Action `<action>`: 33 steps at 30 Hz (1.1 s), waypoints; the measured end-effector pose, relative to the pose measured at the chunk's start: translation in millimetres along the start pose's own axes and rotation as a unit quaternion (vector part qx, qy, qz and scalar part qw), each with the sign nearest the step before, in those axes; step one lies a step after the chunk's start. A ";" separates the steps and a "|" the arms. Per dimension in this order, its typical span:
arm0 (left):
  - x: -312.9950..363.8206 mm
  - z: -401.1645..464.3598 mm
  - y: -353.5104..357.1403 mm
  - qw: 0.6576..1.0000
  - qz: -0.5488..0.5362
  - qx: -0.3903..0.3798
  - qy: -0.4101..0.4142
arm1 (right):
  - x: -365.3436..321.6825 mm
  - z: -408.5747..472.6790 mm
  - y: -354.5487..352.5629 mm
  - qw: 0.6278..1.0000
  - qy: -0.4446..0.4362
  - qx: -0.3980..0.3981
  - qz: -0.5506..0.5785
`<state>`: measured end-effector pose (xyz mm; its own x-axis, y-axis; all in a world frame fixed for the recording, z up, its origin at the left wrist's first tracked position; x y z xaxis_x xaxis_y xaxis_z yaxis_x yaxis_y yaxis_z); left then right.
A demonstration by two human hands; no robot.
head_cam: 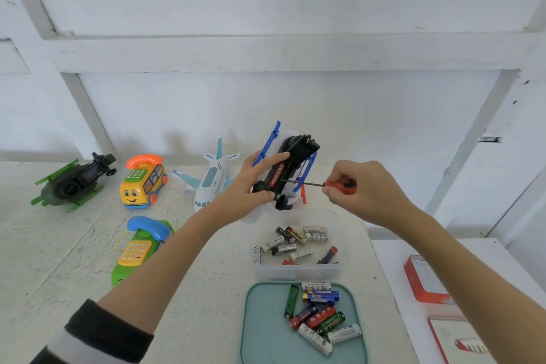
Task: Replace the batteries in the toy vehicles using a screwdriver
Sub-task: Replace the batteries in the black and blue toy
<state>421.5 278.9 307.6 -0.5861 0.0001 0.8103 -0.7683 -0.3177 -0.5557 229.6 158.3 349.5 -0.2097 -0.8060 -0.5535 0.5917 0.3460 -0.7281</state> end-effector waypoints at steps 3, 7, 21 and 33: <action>1.9 -2.5 1.0 1.000 -0.016 0.016 0.014 | -6.5 -1.1 8.2 1.000 -0.016 -0.007 -0.021; 3.4 -6.3 -0.3 0.999 -0.033 0.031 0.029 | -13.6 0.3 13.5 0.999 -0.032 -0.013 -0.040; 3.4 -6.9 -1.4 0.992 -0.060 0.109 0.015 | -22.5 -7.8 42.8 0.965 -0.173 0.121 -0.156; -5.7 -8.7 -6.5 0.996 -0.028 0.083 -0.017 | -18.3 -8.9 25.4 0.972 -0.163 0.135 -0.098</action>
<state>427.6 289.2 305.0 -0.5318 -0.0087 0.8469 -0.7449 -0.4708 -0.4726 241.6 186.1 337.5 -0.1073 -0.9685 -0.2247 0.7567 0.0671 -0.6504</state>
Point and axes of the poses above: each hand's wrist, its own z-axis towards the middle knuckle, its own y-axis out of the palm, x = y × z, the point moved 2 cm from there along z, towards the middle knuckle, and after that the axes turned 6 degrees about z, right-handed, at the moved point
